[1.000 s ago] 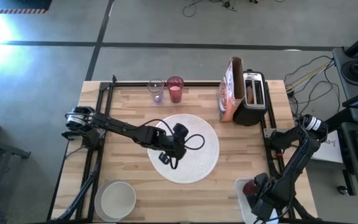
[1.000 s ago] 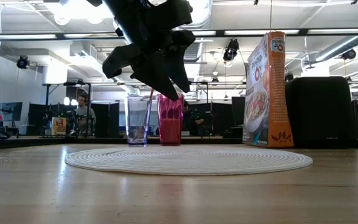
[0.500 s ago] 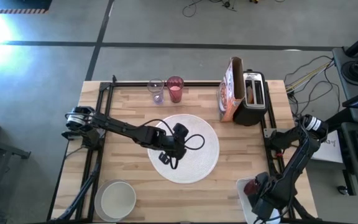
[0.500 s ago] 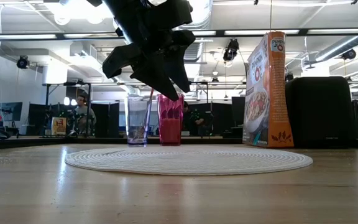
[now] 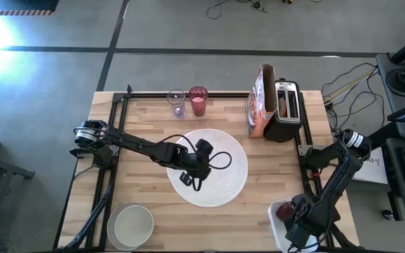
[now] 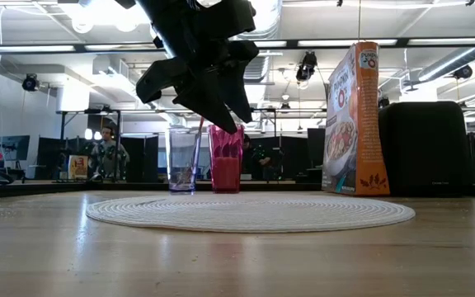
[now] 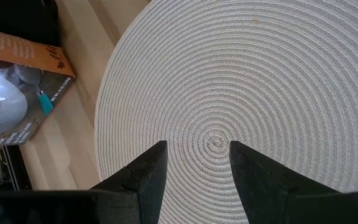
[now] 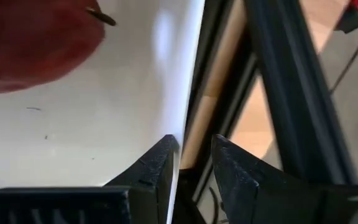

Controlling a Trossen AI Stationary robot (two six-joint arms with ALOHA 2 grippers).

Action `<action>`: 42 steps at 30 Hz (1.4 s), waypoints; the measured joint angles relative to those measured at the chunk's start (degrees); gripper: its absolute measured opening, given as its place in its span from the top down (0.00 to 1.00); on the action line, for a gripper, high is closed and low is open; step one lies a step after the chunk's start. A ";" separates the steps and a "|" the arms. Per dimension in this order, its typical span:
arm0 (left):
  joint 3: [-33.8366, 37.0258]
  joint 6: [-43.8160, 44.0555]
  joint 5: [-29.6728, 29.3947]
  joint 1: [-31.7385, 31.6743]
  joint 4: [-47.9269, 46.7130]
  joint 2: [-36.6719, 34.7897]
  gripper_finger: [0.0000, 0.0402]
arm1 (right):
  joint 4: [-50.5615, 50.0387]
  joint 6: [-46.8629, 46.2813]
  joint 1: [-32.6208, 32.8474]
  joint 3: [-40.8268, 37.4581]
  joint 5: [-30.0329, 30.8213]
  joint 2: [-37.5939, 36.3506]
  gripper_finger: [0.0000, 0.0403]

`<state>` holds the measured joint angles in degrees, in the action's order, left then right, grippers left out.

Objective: Arrange a breakfast setting
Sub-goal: Move the white bin to the bottom right of the table

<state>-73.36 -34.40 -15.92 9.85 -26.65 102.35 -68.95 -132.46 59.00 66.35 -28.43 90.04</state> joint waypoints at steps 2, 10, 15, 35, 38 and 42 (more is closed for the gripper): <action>0.00 0.01 0.00 -0.01 0.01 0.01 0.61 | -0.47 0.00 0.00 0.00 -0.11 -0.43 0.76; 0.00 0.03 0.02 -0.28 0.03 0.02 0.61 | -3.00 -1.12 -0.02 1.51 -0.04 -3.28 0.78; 0.00 0.03 0.02 -0.45 0.06 0.02 0.61 | -4.52 -2.00 -0.15 3.97 7.49 -4.60 0.78; 0.00 2.30 0.02 -0.96 -0.87 0.02 0.61 | 8.22 20.25 -10.67 5.53 38.52 0.84 0.82; 0.00 2.30 0.02 -0.96 -0.95 0.02 0.61 | 8.45 19.85 -10.64 5.51 38.44 0.96 0.82; 0.00 2.28 0.02 -0.96 -0.93 0.02 0.61 | 7.87 18.72 -10.67 5.35 38.47 0.94 0.82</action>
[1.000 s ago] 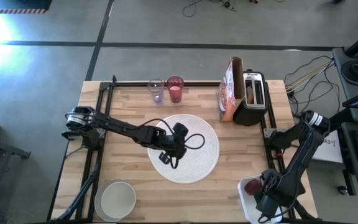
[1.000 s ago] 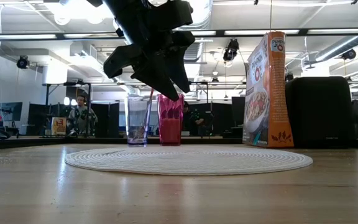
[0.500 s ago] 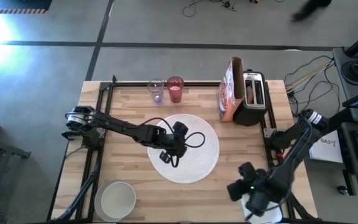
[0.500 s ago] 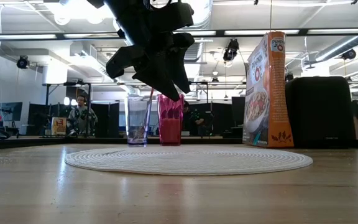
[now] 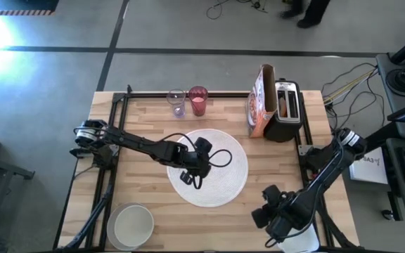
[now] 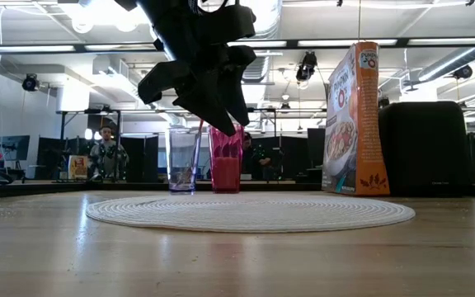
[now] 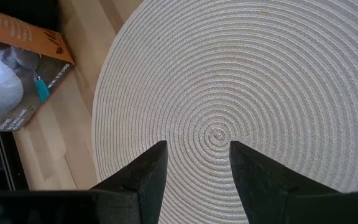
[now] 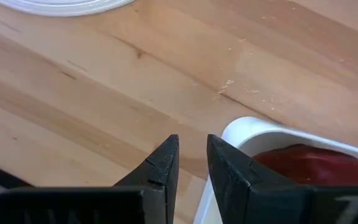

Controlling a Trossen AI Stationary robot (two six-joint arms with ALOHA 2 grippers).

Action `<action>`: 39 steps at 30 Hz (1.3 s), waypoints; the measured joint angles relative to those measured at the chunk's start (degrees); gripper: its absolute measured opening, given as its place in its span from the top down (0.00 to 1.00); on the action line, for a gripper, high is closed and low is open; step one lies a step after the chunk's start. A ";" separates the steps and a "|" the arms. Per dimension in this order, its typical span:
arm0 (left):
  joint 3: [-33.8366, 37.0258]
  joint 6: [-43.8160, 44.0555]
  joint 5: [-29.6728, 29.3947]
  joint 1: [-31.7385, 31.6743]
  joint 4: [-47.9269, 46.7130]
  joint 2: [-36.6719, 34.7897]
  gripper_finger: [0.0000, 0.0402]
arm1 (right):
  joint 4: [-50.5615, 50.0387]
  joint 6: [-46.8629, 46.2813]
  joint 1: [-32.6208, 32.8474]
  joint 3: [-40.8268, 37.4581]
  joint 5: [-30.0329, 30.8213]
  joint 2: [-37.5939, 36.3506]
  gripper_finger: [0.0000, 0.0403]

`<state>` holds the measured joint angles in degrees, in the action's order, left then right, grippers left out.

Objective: Arrange a breakfast setting
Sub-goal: Move the white bin to the bottom right of the table, then put the white bowl left side on the table mat

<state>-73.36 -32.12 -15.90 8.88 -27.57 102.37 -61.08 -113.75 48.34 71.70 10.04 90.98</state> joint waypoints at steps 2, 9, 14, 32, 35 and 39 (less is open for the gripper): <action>0.00 0.00 0.00 0.00 0.00 0.00 0.61 | -0.13 0.28 0.00 -0.32 0.00 0.00 0.82; 0.00 -0.04 0.00 0.00 0.00 0.00 0.61 | -0.13 -0.25 0.00 -1.73 -0.12 0.00 0.82; 0.00 -0.09 0.00 0.00 0.00 -0.02 0.61 | -1.18 -0.25 0.00 -1.74 -1.57 0.00 0.82; 0.00 -0.55 -0.04 0.00 0.03 0.00 0.61 | -9.69 0.80 0.02 1.89 -2.55 -1.73 0.82; 0.00 0.15 -0.04 0.00 0.07 0.00 0.61 | -13.98 0.86 0.00 3.53 3.04 -1.73 0.82; 0.00 4.92 -0.11 0.00 0.07 0.00 0.61 | -16.63 1.60 -0.80 3.76 11.12 -1.73 0.81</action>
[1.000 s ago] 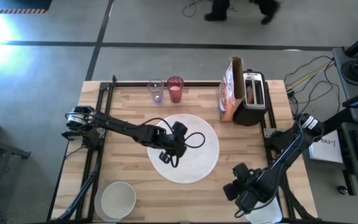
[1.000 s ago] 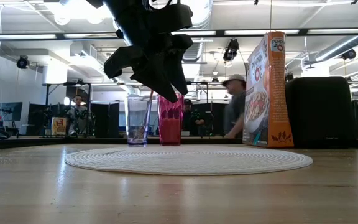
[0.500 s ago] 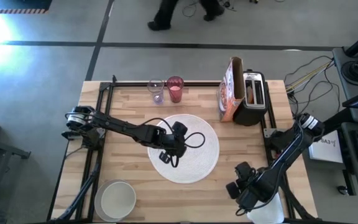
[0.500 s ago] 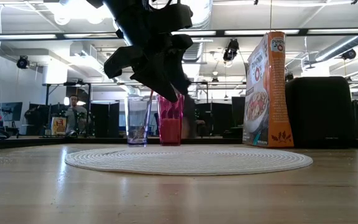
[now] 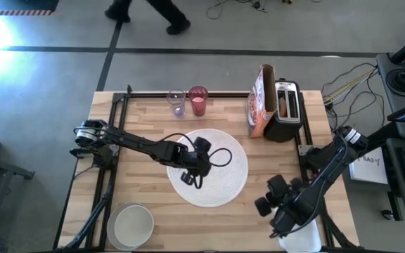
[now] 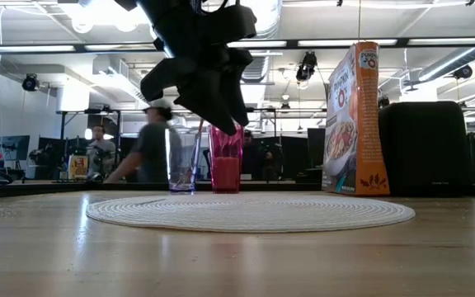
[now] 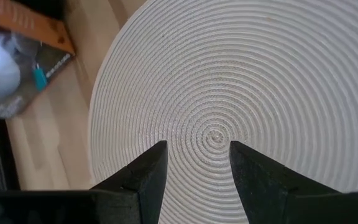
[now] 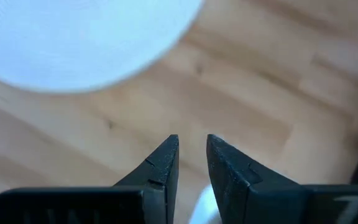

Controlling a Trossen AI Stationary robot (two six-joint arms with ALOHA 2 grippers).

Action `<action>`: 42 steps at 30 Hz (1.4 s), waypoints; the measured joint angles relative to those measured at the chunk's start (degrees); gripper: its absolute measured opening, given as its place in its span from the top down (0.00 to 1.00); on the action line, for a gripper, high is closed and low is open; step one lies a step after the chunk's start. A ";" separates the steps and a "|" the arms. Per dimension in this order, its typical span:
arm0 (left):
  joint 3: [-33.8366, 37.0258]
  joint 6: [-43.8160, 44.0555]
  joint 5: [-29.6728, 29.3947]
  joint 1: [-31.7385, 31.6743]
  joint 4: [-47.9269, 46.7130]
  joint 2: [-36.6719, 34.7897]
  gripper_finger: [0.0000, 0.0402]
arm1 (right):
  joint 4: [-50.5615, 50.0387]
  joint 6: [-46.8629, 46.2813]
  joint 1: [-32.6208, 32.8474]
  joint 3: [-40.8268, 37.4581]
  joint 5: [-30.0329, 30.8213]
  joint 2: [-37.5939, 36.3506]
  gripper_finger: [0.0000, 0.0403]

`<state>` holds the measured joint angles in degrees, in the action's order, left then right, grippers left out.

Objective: Arrange a breakfast setting
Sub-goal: Put the white bowl left side on the table mat

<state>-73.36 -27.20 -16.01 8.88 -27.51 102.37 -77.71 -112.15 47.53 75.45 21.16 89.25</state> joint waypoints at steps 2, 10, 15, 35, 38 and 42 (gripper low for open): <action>0.00 3.04 -0.04 0.00 -0.02 0.00 0.61 | -0.75 2.86 -0.98 -0.15 1.26 0.00 0.79; -0.82 9.32 -0.11 0.00 -4.57 -0.58 0.61 | -10.08 12.06 -7.05 -0.19 1.64 0.00 0.67; -3.62 19.95 0.26 0.22 -15.18 -1.91 0.61 | -11.94 17.58 -10.23 -0.19 1.98 -0.02 0.62; -3.78 69.87 18.92 20.49 -43.57 -13.81 0.61 | -11.49 33.30 -16.59 -0.23 17.76 -0.55 0.63; -3.75 73.40 20.09 24.04 -47.27 -13.68 0.61 | -11.32 32.28 -16.86 -0.23 17.88 -0.59 0.63; -2.73 73.82 22.51 27.01 -47.18 -13.64 0.61 | -10.87 31.97 -16.90 -0.23 17.31 -0.59 0.63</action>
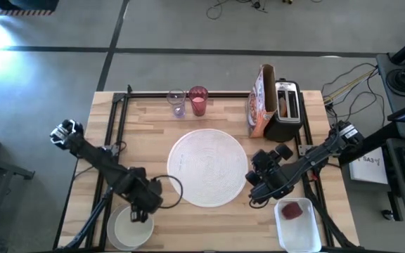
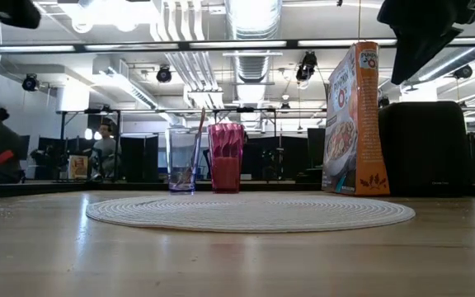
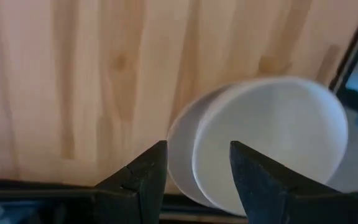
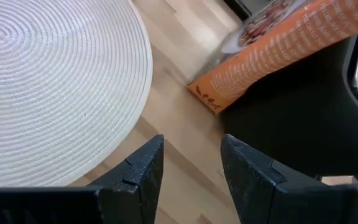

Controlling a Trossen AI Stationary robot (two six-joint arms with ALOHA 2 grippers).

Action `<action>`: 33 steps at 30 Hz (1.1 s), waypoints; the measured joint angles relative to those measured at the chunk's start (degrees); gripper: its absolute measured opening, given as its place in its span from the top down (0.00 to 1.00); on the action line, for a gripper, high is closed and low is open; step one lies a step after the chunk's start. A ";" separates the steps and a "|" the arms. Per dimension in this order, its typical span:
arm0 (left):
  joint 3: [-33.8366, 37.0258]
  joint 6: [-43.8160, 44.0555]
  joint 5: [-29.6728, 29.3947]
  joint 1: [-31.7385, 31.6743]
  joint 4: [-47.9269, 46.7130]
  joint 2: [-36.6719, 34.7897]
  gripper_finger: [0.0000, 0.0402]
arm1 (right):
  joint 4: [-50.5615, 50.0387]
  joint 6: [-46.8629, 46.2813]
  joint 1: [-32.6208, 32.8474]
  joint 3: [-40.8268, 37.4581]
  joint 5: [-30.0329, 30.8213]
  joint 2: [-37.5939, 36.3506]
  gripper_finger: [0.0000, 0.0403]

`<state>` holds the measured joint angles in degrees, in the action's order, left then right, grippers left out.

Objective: Arrange a breakfast setting
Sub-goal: Put the white bowl left side on the table mat

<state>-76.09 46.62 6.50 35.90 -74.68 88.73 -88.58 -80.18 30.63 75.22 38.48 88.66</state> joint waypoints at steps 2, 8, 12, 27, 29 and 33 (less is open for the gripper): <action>1.07 0.70 0.95 0.77 0.22 0.00 0.61 | 0.17 -0.07 0.04 0.00 -0.97 0.00 0.63; 7.24 1.83 2.06 2.93 5.76 0.02 0.61 | 1.03 -0.42 0.07 0.00 -1.00 -0.02 0.64; 11.63 3.11 4.09 5.29 11.07 0.04 0.61 | 1.31 -0.93 0.07 0.00 -1.48 -0.02 0.65; 17.75 7.41 0.98 8.07 20.01 0.90 0.62 | 3.17 1.16 0.11 0.00 -4.54 -0.02 0.67; 17.86 7.80 0.96 8.07 21.14 0.90 0.65 | 3.39 1.50 0.11 0.00 -4.52 -0.02 0.67; 17.86 9.06 0.96 8.07 21.20 0.90 0.75 | 3.61 2.25 0.11 0.00 -4.50 -0.02 0.67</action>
<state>-58.24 55.68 7.46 43.97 -53.48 89.62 -84.97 -77.93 30.74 75.22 33.98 88.64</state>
